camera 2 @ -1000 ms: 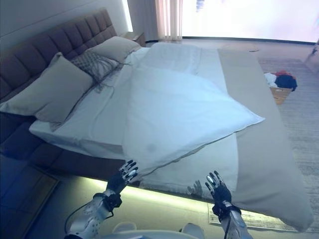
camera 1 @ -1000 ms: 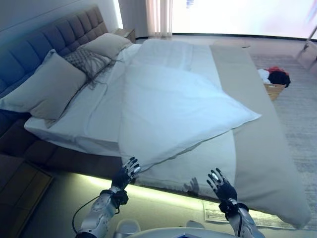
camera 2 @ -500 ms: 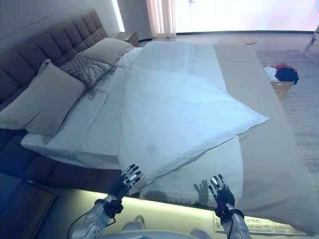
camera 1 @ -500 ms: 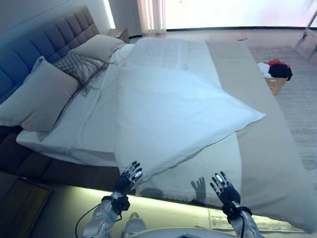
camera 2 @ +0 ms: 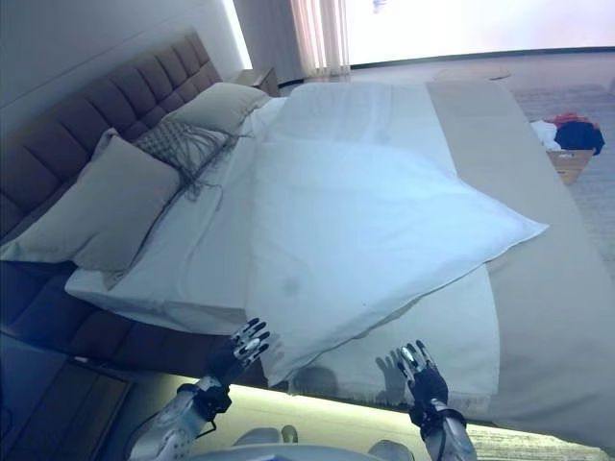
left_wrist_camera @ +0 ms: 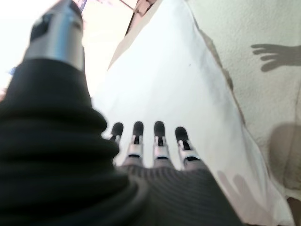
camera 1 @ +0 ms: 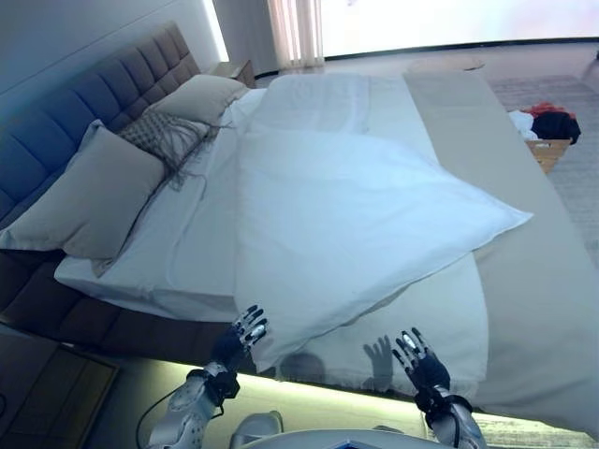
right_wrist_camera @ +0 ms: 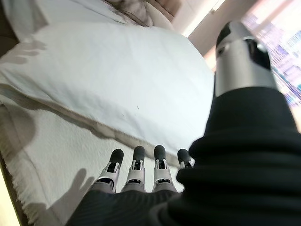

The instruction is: Make the bed neatly

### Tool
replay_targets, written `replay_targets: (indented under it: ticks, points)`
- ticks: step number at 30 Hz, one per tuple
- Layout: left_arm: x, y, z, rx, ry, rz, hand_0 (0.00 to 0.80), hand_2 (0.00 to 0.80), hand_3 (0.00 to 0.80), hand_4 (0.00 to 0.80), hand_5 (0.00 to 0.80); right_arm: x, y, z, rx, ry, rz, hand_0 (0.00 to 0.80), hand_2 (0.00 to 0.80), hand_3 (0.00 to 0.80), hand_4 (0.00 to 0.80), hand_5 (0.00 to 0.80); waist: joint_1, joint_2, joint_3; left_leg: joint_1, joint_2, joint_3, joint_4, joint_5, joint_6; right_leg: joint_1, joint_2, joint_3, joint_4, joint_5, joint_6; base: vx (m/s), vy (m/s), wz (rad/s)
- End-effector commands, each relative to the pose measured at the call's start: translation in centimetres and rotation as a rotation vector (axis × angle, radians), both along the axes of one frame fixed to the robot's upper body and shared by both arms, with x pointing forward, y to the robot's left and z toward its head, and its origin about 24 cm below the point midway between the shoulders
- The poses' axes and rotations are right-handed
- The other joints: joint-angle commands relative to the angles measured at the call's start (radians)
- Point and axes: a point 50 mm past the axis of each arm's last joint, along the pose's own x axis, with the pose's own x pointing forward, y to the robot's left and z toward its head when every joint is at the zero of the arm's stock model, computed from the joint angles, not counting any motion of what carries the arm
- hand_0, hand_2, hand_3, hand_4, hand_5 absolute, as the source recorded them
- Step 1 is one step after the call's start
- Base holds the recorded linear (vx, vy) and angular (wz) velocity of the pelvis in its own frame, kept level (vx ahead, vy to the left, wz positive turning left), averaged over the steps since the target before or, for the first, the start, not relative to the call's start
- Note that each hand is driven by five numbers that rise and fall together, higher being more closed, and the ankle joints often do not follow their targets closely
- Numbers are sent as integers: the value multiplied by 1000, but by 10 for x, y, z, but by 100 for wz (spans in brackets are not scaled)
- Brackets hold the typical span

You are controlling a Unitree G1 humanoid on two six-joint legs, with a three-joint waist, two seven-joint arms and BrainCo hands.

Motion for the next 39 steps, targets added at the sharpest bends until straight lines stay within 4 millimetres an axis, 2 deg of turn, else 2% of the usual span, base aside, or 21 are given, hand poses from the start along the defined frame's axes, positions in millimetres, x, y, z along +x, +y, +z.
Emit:
replay_targets:
  ticks: [1,2,3,4,7,9,10,13,15,19,23,27,31,33,36,37,39]
  points:
    - [23,17,31,65,-156,6,0,0,0,0,0,22,16,15,26,-131,-16,0,0,0,0,0,44,-42,-27,-56,-45,-39,39,-22,110,63,-160,5,-36,470,60,119,320,10]
    - [25,16,32,62,-156,7,0,0,0,0,0,22,17,14,26,-131,-17,0,0,0,0,0,46,-39,-30,-48,-56,-42,32,-26,120,35,-170,14,14,484,55,188,347,16]
    - [27,15,33,58,-154,10,0,0,0,0,0,21,18,13,27,-127,-15,0,0,0,0,0,47,-41,-30,-25,-79,-56,26,-52,128,1,-187,42,97,481,66,184,310,22]
    - [28,14,32,55,-153,13,0,0,0,0,0,21,19,13,25,-124,-14,0,0,0,0,0,50,-38,-30,-17,-90,-60,22,-54,136,-24,-188,50,135,482,59,198,295,25]
    - [32,14,33,52,-151,26,0,0,0,0,0,21,21,10,28,-123,-2,0,0,0,0,0,58,-37,-34,1,-111,-64,18,-62,145,-69,-178,40,155,474,45,132,139,22]
    - [36,13,34,57,-155,45,0,0,0,0,0,26,24,9,35,-128,17,0,0,0,0,0,65,-47,-37,12,-109,-66,7,-63,135,-56,-148,0,29,471,44,99,-72,-21]
    - [38,15,36,59,-161,53,0,0,0,0,0,30,25,10,39,-133,26,0,0,0,0,0,64,-51,-35,9,-102,-51,2,-44,132,-52,-125,-38,-69,511,33,59,-158,-33]
    - [43,16,40,67,-186,57,0,0,0,0,0,43,27,10,57,-142,27,0,0,0,0,0,53,-93,-16,53,-107,-48,-16,-77,113,-64,-65,-54,-331,574,70,113,-187,-53]
    - [44,19,42,78,-205,50,0,0,0,0,0,48,27,10,70,-143,26,0,0,0,0,0,57,-107,-9,67,-99,-43,-22,-91,108,-64,-50,-50,-379,596,85,87,-149,-59]
    - [41,28,41,99,-204,90,0,0,0,0,0,48,32,7,85,-138,48,0,0,0,0,0,76,-126,-18,60,-76,-32,-13,-91,100,-31,-47,-52,-374,598,94,56,-158,15]
    - [38,34,41,112,-199,110,0,0,0,0,0,47,33,6,104,-137,34,0,0,0,0,0,83,-144,-27,66,-56,-17,-5,-97,87,6,-25,-89,-425,572,90,92,-171,16]
    - [36,37,39,120,-211,145,0,0,0,0,0,42,32,-4,184,-54,-16,0,0,0,0,0,85,-136,-29,76,-36,1,5,-105,74,30,15,-93,-453,531,81,58,-104,10]
    - [36,34,41,114,-222,122,0,0,0,0,0,35,26,-15,195,2,-32,0,0,0,0,0,97,-130,-6,35,-34,1,139,-159,72,24,9,-103,-425,504,71,52,-14,10]
    - [32,26,33,101,-184,98,0,0,0,0,0,33,16,-22,205,38,-108,0,0,0,0,0,107,-106,0,43,7,-4,60,-90,44,59,29,-120,-447,497,64,45,158,12]
    - [46,16,38,104,-201,29,0,0,0,0,0,48,-3,-18,284,-26,-220,0,0,0,0,0,113,-90,16,8,28,15,27,-53,31,54,16,-157,-453,494,67,-101,184,15]
    - [52,14,40,111,-210,1,0,0,0,0,0,54,-9,-16,329,-58,-274,0,0,0,0,0,122,-77,21,-1,25,10,3,-42,31,25,-18,-177,-417,501,74,-61,253,20]
    - [52,14,40,129,-207,-35,0,0,0,0,0,50,-18,-18,345,-61,-324,0,0,0,0,0,123,-64,35,0,-4,-9,18,-66,54,-44,-94,-165,-287,526,92,119,276,22]
